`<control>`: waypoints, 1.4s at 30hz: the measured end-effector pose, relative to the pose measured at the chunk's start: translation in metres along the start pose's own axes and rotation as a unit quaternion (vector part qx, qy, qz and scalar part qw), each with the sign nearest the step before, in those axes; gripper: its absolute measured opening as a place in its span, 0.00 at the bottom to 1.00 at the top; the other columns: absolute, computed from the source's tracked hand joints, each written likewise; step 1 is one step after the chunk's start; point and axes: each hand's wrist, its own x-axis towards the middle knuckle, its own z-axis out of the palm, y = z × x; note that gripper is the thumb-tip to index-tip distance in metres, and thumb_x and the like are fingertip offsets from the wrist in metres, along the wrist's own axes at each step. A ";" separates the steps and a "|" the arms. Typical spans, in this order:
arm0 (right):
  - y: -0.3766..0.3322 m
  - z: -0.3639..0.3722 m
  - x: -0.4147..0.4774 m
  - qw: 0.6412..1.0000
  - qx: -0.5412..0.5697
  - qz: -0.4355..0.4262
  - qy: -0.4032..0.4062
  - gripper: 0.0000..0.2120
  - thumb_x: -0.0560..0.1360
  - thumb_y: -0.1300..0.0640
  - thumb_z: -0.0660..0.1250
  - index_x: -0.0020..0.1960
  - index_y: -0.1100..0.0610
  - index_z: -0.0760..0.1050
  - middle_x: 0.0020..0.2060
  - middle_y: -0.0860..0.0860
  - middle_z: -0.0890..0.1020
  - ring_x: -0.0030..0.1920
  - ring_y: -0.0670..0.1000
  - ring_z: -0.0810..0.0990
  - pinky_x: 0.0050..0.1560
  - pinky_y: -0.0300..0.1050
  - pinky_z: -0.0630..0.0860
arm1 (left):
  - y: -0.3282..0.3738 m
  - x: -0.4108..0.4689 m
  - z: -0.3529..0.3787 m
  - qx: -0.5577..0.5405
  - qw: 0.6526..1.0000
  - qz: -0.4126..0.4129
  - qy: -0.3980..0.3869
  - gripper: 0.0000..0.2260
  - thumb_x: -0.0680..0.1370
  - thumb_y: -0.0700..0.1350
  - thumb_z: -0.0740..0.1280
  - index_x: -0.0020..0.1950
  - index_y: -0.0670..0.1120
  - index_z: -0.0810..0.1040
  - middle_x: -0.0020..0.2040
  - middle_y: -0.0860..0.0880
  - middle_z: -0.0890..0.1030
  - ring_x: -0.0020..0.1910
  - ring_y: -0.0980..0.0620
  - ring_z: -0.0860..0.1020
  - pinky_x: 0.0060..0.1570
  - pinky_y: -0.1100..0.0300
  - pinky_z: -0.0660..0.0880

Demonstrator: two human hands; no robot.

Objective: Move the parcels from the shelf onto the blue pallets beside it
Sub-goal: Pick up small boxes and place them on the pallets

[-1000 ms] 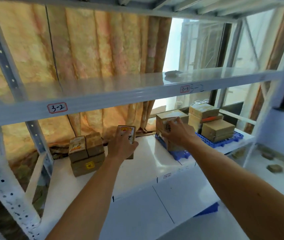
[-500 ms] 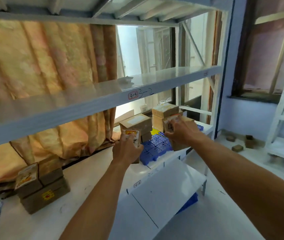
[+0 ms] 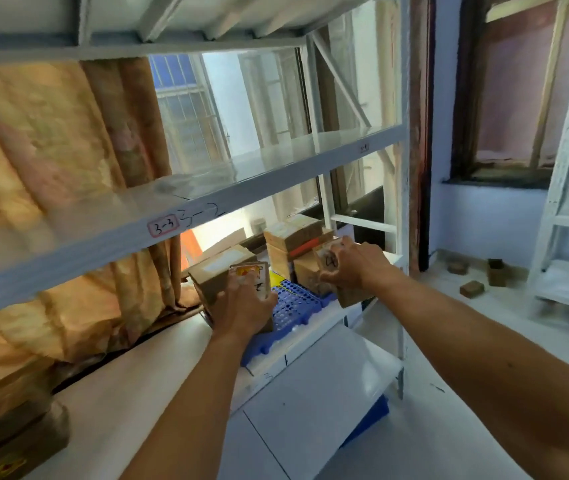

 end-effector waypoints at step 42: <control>-0.015 0.148 0.149 0.979 0.010 -0.176 -0.100 0.31 0.77 0.35 0.61 0.73 0.52 0.67 0.71 0.55 0.69 0.57 0.58 0.78 0.47 0.48 0.70 | -0.092 0.085 0.173 -0.021 0.984 -0.177 -0.004 0.31 0.77 0.62 0.67 0.78 0.53 0.65 0.82 0.49 0.53 0.65 0.38 0.71 0.60 0.50 0.73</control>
